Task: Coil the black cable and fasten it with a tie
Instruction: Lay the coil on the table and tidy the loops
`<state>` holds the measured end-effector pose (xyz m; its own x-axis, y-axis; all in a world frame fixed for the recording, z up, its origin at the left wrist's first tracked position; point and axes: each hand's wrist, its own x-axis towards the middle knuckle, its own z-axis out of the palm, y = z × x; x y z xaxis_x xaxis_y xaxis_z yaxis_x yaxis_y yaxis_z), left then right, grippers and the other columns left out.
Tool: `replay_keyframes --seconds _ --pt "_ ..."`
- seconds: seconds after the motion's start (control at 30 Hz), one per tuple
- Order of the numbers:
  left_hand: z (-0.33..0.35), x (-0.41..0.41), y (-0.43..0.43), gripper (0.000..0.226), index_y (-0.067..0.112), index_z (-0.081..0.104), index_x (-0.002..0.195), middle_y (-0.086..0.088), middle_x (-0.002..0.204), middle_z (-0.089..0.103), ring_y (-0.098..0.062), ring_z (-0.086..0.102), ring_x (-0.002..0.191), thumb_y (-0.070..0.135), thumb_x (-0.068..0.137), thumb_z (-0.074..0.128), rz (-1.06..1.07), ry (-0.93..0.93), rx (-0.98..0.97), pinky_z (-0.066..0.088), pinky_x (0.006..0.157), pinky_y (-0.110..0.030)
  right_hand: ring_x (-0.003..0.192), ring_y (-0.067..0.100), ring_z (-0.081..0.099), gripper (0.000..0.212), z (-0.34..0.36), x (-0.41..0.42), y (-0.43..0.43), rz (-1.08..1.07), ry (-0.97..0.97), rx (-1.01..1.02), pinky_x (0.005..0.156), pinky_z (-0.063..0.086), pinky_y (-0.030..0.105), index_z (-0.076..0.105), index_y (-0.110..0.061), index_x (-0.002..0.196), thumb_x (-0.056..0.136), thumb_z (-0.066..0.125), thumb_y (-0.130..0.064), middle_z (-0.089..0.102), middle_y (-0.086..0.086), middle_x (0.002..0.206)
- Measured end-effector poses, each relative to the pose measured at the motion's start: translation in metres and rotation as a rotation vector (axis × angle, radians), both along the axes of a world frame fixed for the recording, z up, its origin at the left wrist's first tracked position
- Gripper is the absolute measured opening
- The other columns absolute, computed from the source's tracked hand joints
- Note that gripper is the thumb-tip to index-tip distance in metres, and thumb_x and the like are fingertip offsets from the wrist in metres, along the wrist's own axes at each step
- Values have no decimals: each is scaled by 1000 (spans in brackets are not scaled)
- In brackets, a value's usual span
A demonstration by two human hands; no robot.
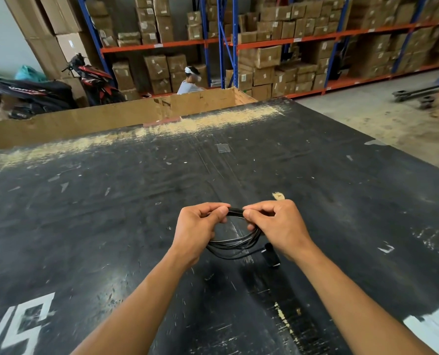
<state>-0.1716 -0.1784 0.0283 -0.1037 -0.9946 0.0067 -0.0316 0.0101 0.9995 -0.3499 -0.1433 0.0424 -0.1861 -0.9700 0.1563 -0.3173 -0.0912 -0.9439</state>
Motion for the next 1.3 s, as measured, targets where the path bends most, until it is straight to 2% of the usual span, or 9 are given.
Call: replay_keyframes --seconds 0.13,0.33,0.5,0.6,0.67,0.87,0.93,1.03,1.3 --pt "5 -5 2 9 28 80 90 3 71 77 2 47 46 25 89 72 28 -135 -64 38 51 -17 60 12 73 14 2 -3 5 -12 21 -17 72 61 38 80 -23 74 81 73 -14 77 -6 68" --pt "14 -8 6 11 28 80 77 1 68 76 -10 39 48 24 86 75 58 -66 -7 36 41 -18 71 19 76 13 6 -4 9 -21 -96 62 79 61 49 81 -21 75 81 70 -16 79 -1 76" --pt "16 -1 9 11 27 79 76 2 66 76 -6 47 50 24 86 76 81 -100 -16 38 41 -16 62 12 69 20 1 -13 18 -89 -152 146 63 62 30 79 -9 73 87 65 -13 76 17 78" --pt "14 9 12 9 26 79 78 1 66 76 -5 50 50 23 86 76 113 -80 -3 39 41 -16 53 9 63 21 -11 -25 29 -167 232 209 63 60 33 69 4 76 84 57 -11 73 17 77" --pt "12 13 13 8 25 79 78 0 66 76 -4 51 49 23 86 76 140 -77 2 38 41 -16 68 21 71 23 -19 -27 39 -142 460 291 72 59 35 68 5 84 82 66 -19 75 12 79" --pt "10 17 17 8 26 79 80 0 71 77 -15 49 58 25 87 74 179 -90 8 37 41 -17 83 20 67 17 -38 -18 50 -39 651 366 61 47 24 72 -9 91 78 78 -18 71 3 86" --pt "10 18 17 8 26 78 80 3 69 77 -17 47 59 25 87 74 195 -91 9 37 40 -17 69 11 62 13 -37 -18 51 -57 642 303 50 38 19 69 -14 75 78 79 -21 66 -4 72" --pt "9 21 15 8 26 78 80 5 67 76 -15 44 55 25 87 74 228 -83 3 37 41 -18 59 10 64 19 -24 -21 53 -84 526 158 53 50 26 66 -16 69 79 80 -25 66 -4 61" --pt "8 11 11 8 27 77 80 12 65 75 8 60 52 26 87 73 241 -128 -46 44 62 -25 63 11 73 15 18 7 57 48 102 -251 63 60 23 70 -18 84 82 74 -3 74 -2 75"
